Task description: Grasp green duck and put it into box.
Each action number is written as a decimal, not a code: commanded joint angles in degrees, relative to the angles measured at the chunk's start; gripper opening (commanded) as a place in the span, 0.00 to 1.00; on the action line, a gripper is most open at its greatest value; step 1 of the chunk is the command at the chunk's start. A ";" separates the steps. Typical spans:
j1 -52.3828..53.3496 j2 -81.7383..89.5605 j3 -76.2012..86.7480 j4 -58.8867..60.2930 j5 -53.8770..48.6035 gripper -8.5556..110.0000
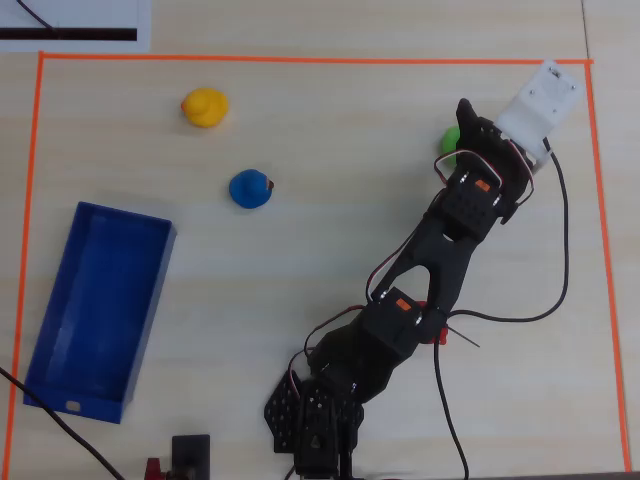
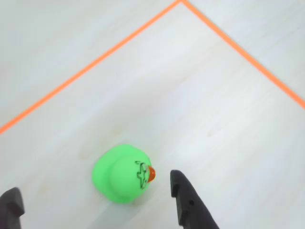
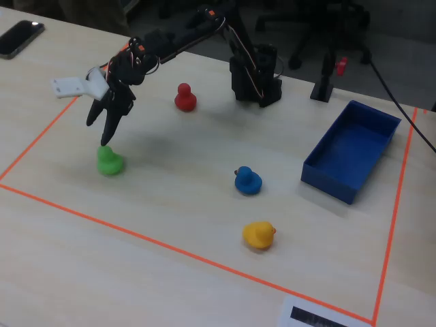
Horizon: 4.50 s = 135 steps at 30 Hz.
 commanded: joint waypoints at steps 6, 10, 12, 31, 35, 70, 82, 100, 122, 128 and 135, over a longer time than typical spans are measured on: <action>0.53 -3.87 1.05 -5.36 -0.18 0.42; 0.53 -5.01 5.27 -9.14 -0.44 0.42; 0.44 -5.54 6.86 -10.55 -0.53 0.42; -3.08 -15.64 -1.49 -13.01 4.48 0.42; -3.43 -18.11 -4.66 -12.22 4.83 0.11; -98.53 12.83 -10.46 61.96 64.69 0.07; -103.97 11.69 -0.44 50.10 60.64 0.31; -58.18 64.42 22.59 36.47 32.17 0.07; -34.28 118.12 98.96 34.01 9.67 0.07; -34.80 118.21 98.96 46.49 8.88 0.08; -31.99 118.12 98.96 46.58 8.88 0.09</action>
